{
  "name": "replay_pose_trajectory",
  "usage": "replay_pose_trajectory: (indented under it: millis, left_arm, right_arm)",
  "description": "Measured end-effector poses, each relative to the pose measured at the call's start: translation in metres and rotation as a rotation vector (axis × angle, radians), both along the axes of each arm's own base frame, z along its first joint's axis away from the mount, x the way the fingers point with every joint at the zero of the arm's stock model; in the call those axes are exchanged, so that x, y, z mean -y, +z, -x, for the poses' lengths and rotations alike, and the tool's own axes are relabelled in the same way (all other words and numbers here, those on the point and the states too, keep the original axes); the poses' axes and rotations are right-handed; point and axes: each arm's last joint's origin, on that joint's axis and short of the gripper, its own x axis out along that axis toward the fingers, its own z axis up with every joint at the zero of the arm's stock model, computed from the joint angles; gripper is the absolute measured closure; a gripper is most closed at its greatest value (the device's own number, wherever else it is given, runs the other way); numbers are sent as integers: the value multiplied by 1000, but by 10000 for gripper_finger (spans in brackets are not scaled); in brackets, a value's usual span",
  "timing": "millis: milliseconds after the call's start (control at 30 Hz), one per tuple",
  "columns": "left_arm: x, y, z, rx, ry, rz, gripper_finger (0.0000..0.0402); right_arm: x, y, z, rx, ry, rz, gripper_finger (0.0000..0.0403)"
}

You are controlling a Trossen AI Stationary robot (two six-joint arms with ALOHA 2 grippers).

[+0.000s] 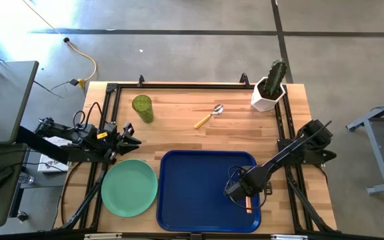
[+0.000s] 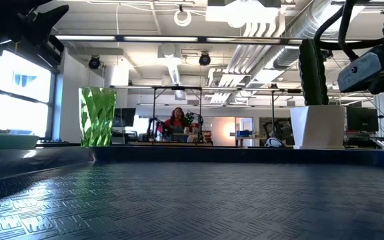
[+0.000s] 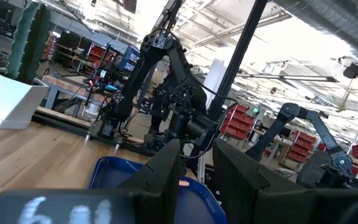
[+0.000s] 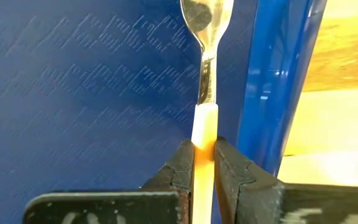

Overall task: Pick and place plate/cup/fork/spoon on tray
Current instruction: Put the orange fork on the blue tray

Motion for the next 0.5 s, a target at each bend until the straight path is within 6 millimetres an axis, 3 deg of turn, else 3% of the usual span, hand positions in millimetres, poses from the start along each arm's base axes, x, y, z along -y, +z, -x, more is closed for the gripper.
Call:
replay_pose_trajectory:
  millis: [500]
  left_arm:
    - [0, -1, 0, -5, 0, -2, 314]
  right_arm:
    - [-3, -14, -3, -38, -1, -11, 386]
